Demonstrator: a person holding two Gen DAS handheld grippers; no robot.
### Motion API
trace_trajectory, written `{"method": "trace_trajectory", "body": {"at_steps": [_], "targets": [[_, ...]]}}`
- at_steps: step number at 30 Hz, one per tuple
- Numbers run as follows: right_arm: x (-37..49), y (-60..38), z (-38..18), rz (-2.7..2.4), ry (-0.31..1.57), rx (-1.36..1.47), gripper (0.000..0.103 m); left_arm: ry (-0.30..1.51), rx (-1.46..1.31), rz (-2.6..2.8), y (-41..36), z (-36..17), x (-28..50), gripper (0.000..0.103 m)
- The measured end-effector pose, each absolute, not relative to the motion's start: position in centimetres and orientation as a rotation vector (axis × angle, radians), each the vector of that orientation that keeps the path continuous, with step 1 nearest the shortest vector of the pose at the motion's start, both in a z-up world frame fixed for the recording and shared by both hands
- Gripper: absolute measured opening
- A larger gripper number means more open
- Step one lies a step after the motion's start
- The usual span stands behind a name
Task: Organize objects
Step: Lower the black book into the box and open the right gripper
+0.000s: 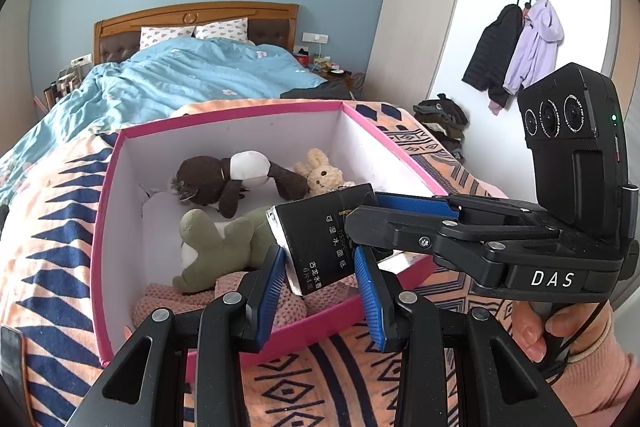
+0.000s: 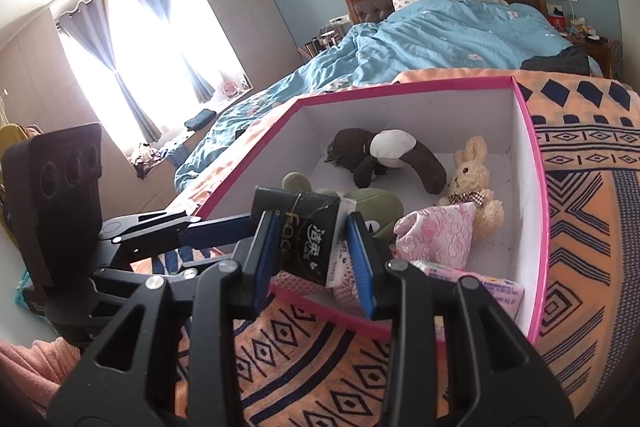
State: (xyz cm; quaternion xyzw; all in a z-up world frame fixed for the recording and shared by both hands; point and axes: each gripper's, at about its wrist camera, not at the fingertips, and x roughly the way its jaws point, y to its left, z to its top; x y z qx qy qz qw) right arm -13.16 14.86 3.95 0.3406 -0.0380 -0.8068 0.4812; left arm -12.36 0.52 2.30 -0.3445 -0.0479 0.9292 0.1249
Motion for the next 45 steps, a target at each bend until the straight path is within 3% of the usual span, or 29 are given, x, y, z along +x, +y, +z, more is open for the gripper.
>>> {"method": "trace_trajectory", "body": {"at_steps": [15, 21, 24, 27, 29, 32, 34, 36, 45], "targets": [[-15.3, 12.9, 1.6, -2.001, -0.044, 0.937, 0.038, -0.135, -1.143, 2.706, 0.0, -0.2, -15.1, 0.038], [-14.8, 12.8, 1.9, -2.127, 0.052, 0.893, 0.043, -0.151, -1.121, 2.753, -0.9, -0.3, -14.6, 0.06], [-14.1, 13.4, 2.1, -2.139, 0.066, 0.87, 0.045, -0.168, -1.069, 2.77, -1.3, 0.1, -13.5, 0.078], [-12.8, 14.2, 2.4, -2.15, 0.089, 0.832, 0.051, -0.159, -0.985, 2.795, -1.4, 0.7, -11.5, 0.086], [-11.6, 14.7, 2.7, -2.152, 0.104, 0.798, 0.056, -0.161, -0.942, 2.801, -1.4, 1.0, -10.3, 0.099], [-9.3, 15.7, 2.7, -2.169, 0.128, 0.738, 0.073, -0.155, -0.844, 2.839, -1.2, 1.4, -7.8, 0.103], [-7.7, 16.5, 2.4, -2.206, 0.153, 0.692, 0.093, -0.154, -0.816, 2.862, -1.0, 1.4, -6.4, 0.103], [-6.1, 17.3, 2.0, -2.249, 0.173, 0.653, 0.102, -0.177, -0.811, 2.895, -0.9, 0.8, -5.4, 0.103], [-3.6, 18.7, -1.7, -2.317, 0.181, 0.774, 0.103, -0.209, -0.962, 2.929, -0.5, -2.1, -3.5, 0.103]]}}
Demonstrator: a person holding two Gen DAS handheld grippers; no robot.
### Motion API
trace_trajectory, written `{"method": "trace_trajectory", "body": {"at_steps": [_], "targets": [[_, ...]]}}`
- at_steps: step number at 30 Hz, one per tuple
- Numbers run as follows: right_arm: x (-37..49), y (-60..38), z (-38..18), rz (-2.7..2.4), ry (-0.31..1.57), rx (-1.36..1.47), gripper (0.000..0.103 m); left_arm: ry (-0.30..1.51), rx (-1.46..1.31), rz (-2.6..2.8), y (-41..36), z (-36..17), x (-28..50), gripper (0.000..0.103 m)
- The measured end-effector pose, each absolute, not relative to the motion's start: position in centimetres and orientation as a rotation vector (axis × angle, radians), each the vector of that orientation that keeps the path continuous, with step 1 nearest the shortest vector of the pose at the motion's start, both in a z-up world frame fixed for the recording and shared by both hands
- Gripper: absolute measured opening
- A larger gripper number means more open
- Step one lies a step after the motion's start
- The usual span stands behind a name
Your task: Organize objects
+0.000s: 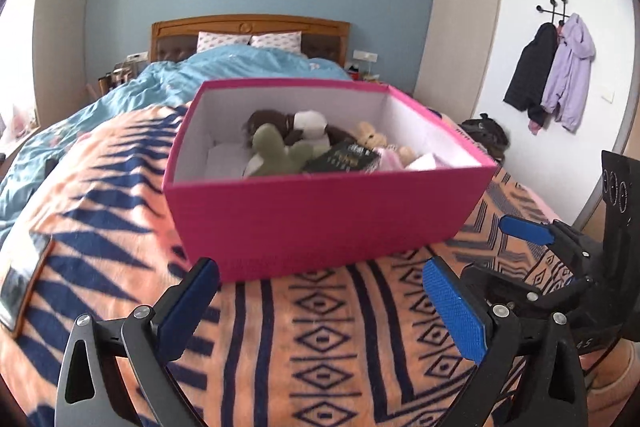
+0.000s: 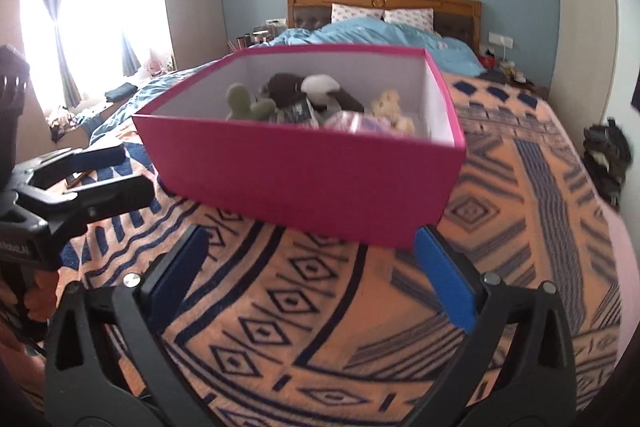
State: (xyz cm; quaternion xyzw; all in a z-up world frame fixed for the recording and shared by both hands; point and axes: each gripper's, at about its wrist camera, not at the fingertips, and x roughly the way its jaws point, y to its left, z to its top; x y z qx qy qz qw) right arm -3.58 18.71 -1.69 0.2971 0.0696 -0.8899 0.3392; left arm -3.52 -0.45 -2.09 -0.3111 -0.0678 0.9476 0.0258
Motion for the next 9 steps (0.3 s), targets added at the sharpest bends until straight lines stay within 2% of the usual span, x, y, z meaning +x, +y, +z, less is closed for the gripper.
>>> {"method": "trace_trajectory", "body": {"at_steps": [9], "targets": [[-1.9, 18.9, -2.3, -2.324, 0.192, 0.76, 0.103, -0.205, -0.994, 2.94, -0.1, -3.4, -2.4, 0.103]]}}
